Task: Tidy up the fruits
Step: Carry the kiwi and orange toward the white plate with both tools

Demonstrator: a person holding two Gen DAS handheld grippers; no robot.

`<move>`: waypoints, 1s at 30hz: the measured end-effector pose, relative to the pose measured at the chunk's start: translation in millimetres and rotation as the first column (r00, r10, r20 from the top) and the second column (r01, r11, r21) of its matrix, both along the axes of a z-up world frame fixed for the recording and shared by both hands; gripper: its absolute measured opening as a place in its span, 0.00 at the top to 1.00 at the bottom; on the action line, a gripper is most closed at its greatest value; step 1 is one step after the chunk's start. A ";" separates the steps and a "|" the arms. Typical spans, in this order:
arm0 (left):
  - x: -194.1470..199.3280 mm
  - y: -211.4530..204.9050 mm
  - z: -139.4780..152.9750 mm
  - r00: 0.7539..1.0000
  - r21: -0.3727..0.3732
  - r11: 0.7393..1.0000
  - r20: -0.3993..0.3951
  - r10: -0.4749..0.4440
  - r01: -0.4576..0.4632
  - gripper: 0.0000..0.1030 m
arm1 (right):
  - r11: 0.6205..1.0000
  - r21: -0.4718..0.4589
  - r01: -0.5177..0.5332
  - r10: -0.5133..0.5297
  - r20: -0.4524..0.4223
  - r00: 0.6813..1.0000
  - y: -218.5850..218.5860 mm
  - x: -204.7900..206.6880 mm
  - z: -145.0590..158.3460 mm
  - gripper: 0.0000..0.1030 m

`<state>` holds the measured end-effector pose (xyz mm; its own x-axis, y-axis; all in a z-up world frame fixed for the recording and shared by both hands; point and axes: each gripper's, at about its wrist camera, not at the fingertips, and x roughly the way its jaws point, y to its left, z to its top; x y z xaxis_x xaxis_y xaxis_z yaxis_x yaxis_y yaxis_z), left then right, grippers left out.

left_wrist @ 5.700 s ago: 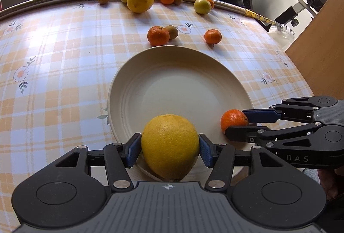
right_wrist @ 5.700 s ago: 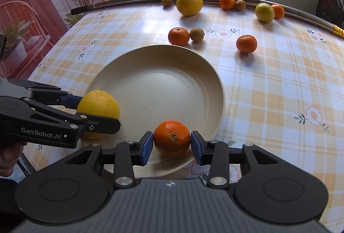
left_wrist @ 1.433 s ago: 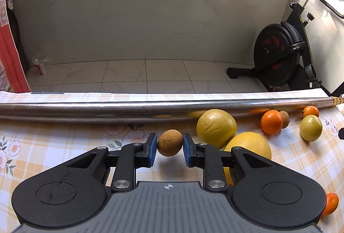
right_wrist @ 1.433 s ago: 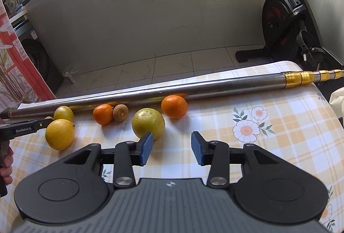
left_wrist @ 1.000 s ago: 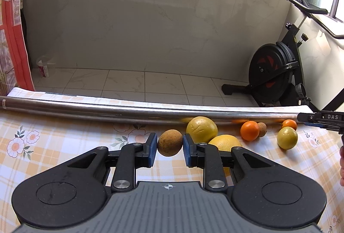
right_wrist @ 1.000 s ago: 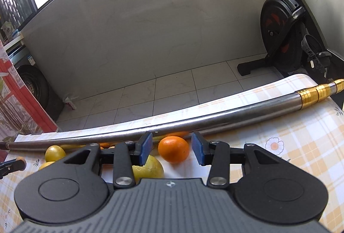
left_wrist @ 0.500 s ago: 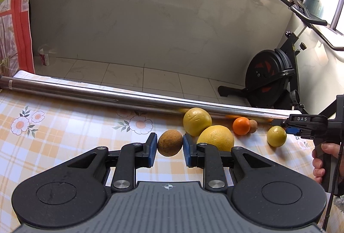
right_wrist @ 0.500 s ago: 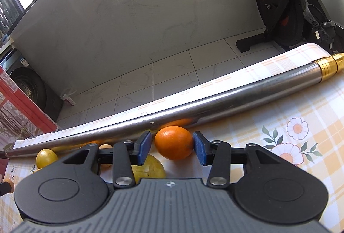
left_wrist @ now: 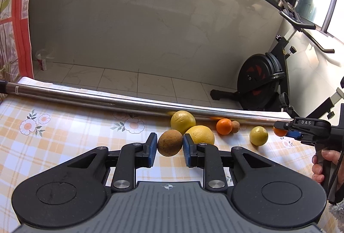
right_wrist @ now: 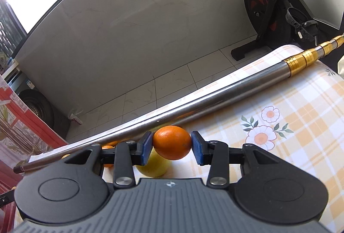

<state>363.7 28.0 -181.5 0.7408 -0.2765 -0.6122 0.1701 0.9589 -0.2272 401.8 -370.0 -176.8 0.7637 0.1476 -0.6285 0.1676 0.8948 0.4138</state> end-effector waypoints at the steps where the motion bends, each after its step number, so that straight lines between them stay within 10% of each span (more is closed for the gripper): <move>1: -4.6 0.4 3.4 1.000 -0.002 1.000 0.004 -0.002 0.002 0.73 | 1.000 0.008 0.006 -0.006 0.012 1.000 -0.2 -8.6 4.6 0.60; 30: -133.6 62.6 101.9 0.989 0.005 0.998 0.134 0.058 -0.059 0.73 | 1.000 0.029 0.007 -0.011 0.146 0.989 28.7 -187.3 89.2 0.60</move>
